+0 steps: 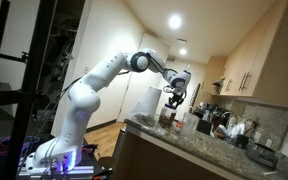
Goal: Pick up the white spoon from the container and place it in the colourless cup.
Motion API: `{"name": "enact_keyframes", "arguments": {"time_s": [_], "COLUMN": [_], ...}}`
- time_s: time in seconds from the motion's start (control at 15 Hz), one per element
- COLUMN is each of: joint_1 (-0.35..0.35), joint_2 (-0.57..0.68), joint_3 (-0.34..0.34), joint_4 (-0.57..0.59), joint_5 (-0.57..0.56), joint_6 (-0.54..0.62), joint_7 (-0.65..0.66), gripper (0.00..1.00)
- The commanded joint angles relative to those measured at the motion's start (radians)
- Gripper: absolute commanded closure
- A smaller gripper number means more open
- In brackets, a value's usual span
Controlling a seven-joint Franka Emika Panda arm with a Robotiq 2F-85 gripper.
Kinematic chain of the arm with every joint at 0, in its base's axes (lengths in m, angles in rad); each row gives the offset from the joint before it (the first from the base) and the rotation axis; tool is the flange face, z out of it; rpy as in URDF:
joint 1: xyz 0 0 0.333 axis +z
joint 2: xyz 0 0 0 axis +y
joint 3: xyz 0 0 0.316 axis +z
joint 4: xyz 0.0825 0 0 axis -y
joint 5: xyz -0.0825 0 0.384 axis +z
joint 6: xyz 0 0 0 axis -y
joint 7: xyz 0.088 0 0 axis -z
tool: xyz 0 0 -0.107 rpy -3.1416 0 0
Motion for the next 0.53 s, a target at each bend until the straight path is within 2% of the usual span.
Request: {"name": "enact_keyframes", "arguments": {"time_s": [0.0, 0.07, 0.13, 0.2, 0.4, 0.47], "joint_1": [-0.013, -0.013, -0.014, -0.015, -0.020, -0.016], "joint_2": [-0.023, -0.027, -0.029, -0.031, -0.036, -0.038], "joint_3": [0.000, -0.004, -0.006, -0.007, -0.008, -0.015], "joint_4": [-0.019, -0.024, -0.027, -0.031, -0.042, -0.046], "joint_5": [-0.038, -0.051, -0.062, -0.072, -0.081, -0.096], "joint_6": [-0.016, -0.018, -0.019, -0.017, -0.013, -0.014], "joint_7": [0.004, 0.003, 0.003, 0.001, -0.007, -0.001], "gripper": [0.72, 0.85, 0.89, 1.00, 1.00, 0.75]}}
